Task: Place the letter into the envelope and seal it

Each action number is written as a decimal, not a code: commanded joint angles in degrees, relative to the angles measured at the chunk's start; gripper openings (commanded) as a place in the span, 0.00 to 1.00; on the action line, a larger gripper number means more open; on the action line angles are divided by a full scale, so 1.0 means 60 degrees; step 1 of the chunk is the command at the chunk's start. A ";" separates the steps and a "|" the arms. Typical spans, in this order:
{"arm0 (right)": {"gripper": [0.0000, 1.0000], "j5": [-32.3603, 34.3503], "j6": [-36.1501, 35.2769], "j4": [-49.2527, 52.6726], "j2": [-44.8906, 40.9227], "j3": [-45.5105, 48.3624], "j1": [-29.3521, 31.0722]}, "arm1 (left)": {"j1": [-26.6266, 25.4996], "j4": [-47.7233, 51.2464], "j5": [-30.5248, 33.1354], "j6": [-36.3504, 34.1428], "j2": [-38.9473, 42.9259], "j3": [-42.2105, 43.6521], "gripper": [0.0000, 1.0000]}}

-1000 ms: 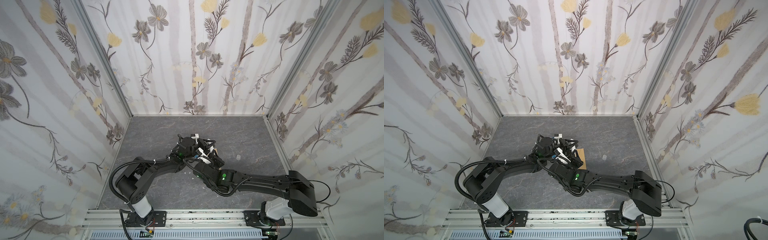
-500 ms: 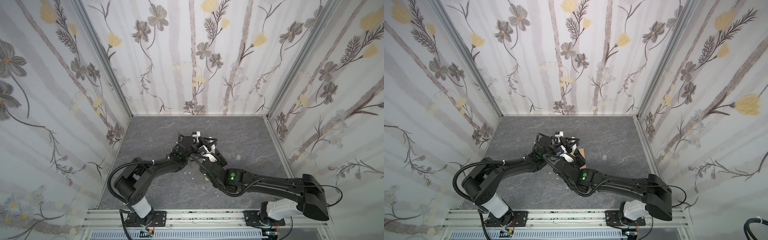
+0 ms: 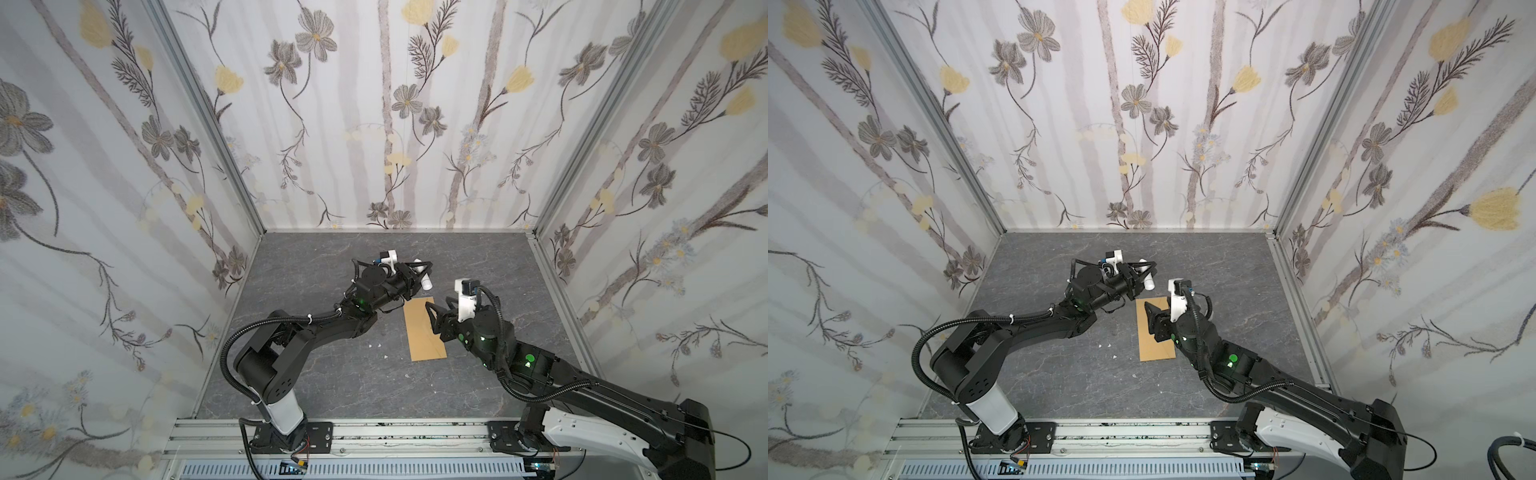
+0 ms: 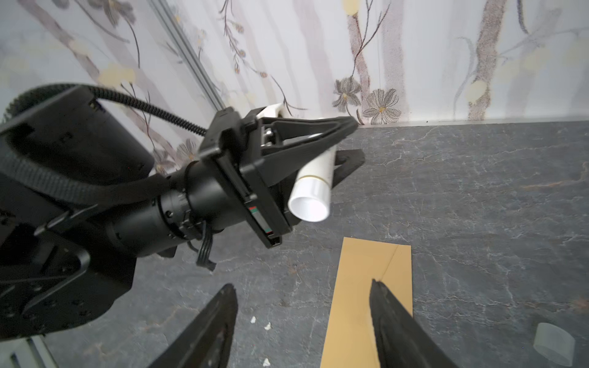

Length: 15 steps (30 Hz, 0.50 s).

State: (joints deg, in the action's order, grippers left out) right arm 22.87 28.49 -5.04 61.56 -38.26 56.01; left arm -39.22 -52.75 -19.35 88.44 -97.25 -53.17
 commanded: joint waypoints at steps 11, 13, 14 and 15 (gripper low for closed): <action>0.69 -0.3451 0.3603 -0.5111 0.0282 0.1389 -0.2025 | -0.0514 -0.0158 0.1321 -0.1179 0.0657 0.0162 0.00; 0.69 -0.3598 0.3933 -0.5583 0.0617 0.1398 -0.2045 | -0.0592 -0.0158 0.1587 -0.1377 0.0738 0.0238 0.00; 0.69 -0.3646 0.4063 -0.5730 0.0758 0.1417 -0.2054 | -0.0637 -0.0158 0.1674 -0.1495 0.0768 0.0218 0.00; 0.69 -0.3701 0.4253 -0.5941 0.0883 0.1459 -0.2080 | -0.0666 -0.0156 0.1748 -0.1616 0.0784 0.0189 0.00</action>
State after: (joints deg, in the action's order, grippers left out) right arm 2.92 49.23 -32.82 65.28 -29.87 43.77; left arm -42.83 -51.70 -11.68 81.60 -93.36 -51.94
